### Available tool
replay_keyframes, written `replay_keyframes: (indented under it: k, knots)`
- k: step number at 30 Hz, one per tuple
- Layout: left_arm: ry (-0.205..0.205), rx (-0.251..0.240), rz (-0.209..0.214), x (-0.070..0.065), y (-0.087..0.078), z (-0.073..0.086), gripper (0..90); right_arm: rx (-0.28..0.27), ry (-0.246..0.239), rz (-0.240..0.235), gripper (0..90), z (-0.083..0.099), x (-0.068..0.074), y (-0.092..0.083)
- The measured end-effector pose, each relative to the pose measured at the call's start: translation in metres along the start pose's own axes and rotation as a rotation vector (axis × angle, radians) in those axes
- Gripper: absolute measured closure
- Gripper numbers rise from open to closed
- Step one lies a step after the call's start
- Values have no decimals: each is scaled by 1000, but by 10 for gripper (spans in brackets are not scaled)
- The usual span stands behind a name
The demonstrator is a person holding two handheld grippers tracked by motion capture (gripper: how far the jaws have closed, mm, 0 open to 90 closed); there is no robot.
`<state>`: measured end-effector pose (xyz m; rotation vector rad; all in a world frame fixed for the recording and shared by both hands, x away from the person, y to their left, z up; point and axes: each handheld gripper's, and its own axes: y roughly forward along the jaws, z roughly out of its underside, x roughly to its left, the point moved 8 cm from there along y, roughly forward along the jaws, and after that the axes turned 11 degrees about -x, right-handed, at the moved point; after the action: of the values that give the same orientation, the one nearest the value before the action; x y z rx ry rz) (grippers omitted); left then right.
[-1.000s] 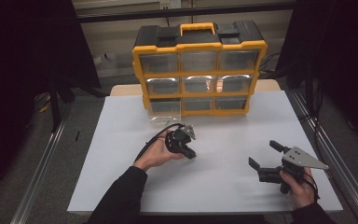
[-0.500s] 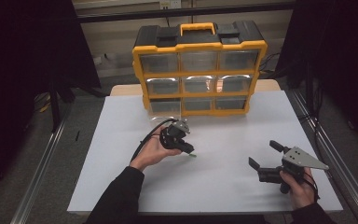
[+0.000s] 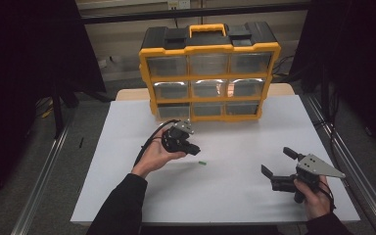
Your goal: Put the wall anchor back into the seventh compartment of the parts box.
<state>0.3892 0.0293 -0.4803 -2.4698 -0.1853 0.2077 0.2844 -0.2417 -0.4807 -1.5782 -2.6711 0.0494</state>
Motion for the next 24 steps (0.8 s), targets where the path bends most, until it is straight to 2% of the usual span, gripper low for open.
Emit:
replay_keyframes:
  k: [1, 2, 3, 6, 8, 9, 11, 12, 18, 19, 20, 24]
  knots:
    - [3, -19, -17, 1, 0, -1, 847, 1, 2, 0, 7, 0, 0, 0]
    - [-3, -12, -11, 1, -2, -1, 847, 1, 2, 0, 7, 0, 0, 0]
    - [5, -27, -27, 3, -2, -2, 846, 1, 1, 0, 7, 0, 0, 0]
    - [-11, -41, -37, 3, -6, -4, 847, 1, 1, 0, 7, 0, 0, 0]
    - [2, -41, -41, 5, -9, -6, 846, 1, 1, 1, 7, 0, 0, 0]
    - [-11, -61, -45, 5, -9, -7, 846, 2, 0, 2, 7, 0, 0, 0]
    - [6, -36, -55, 7, -12, -6, 847, 2, 0, 2, 7, 0, 0, 0]
    - [-14, -60, -60, 6, -10, -7, 847, 2, -1, 2, 7, 0, 0, 0]
    - [-10, -76, -68, 10, -16, -10, 846, 1, -3, 3, 7, 0, 0, -1]
    - [-22, -88, -76, 10, -17, -12, 846, 1, -2, 3, 7, 0, 0, -1]
    - [-5, -77, -73, 12, -20, -12, 847, 2, -1, 3, 7, 0, 0, -1]
    - [-13, -89, -90, 15, -26, -14, 847, 0, -1, 3, 7, 0, 0, -1]
